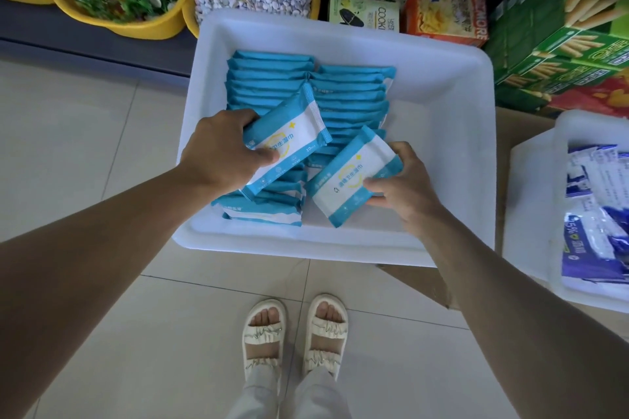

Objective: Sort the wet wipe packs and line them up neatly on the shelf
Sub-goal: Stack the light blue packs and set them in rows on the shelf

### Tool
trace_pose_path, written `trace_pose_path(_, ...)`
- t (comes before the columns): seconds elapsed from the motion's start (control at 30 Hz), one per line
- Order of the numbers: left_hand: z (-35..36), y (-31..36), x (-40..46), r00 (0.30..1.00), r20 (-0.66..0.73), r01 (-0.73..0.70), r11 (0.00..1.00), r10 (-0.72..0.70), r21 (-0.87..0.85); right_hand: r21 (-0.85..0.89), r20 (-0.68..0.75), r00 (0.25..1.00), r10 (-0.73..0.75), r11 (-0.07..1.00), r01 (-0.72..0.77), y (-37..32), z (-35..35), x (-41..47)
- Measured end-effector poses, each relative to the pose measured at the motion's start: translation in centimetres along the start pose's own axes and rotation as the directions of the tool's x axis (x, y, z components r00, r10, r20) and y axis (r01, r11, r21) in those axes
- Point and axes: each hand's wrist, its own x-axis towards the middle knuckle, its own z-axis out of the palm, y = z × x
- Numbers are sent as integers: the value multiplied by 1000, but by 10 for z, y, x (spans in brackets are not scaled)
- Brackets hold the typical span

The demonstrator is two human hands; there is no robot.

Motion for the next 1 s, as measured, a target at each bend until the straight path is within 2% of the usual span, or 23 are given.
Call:
trace_pose_path(0.07, 0, 1, -1, 1000, 2, -9, 1000, 9, 13, -32, -102, 994, 34, 999, -37, 8, 7, 9)
trace_pose_path(0.17, -1, -1, 0, 1000, 5, -14, 1000, 14, 10, -375, -200, 978, -55, 927, -25, 18, 6, 16)
trace_pose_path(0.2, -2, -1, -1, 1000, 5, -12, 1000, 12, 8, -421, -208, 974, -92, 907, -4, 19, 4, 16)
trace_pose_path(0.3, 0, -3, -2, 1000, 11, -1, 1000, 1, 6, -328, -240, 959, -148, 943, 63, 21, -5, 14)
trace_pose_path(0.37, 3, -4, -3, 1000, 11, 7, 1000, -7, 5, -196, -265, 959, -100, 979, 48, 29, -8, 15)
trace_pose_path(0.43, 6, -4, -4, 1000, 10, 5, 1000, -6, 5, -186, -213, 977, -19, 982, -21, 44, -7, 16)
trace_pose_path(0.5, 7, -4, -4, 1000, 11, -1, 1000, 1, 13, -330, -96, 994, 44, 941, -74, 53, -6, 15)
trace_pose_path(0.57, 7, -4, -4, 1000, 8, -4, 1000, 3, 26, -475, -50, 999, -5, 880, -19, 49, -5, 13)
trace_pose_path(0.6, 6, -5, -3, 1000, 7, -1, 1000, 0, 30, -571, -56, 993, -102, 820, 52, 45, -3, 10)
trace_pose_path(0.63, 6, -6, -2, 1000, 5, 4, 999, -4, 34, -685, -39, 972, -233, 714, 144, 41, 0, 8)
trace_pose_path(0.7, 4, -6, -1, 1000, 1, 13, 999, -13, 34, -870, 75, 901, -426, 414, 269, 34, 4, 6)
trace_pose_path(0.73, 4, -7, 0, 1000, 0, 14, 999, -14, 29, -915, 138, 871, -471, 277, 295, 36, 5, 9)
trace_pose_path(0.77, 3, -7, 0, 1000, -2, 13, 1000, -13, 28, -934, 183, 848, -497, 183, 308, 37, 6, 11)
trace_pose_path(0.9, 3, -7, 1, 1000, -7, 1, 999, 0, 44, -957, 244, 789, -564, -6, 291, 45, 4, 20)
trace_pose_path(1.0, 4, -9, 1, 1000, -16, 1, 999, -1, 44, -952, 288, 743, -604, -95, 293, 42, 5, 23)
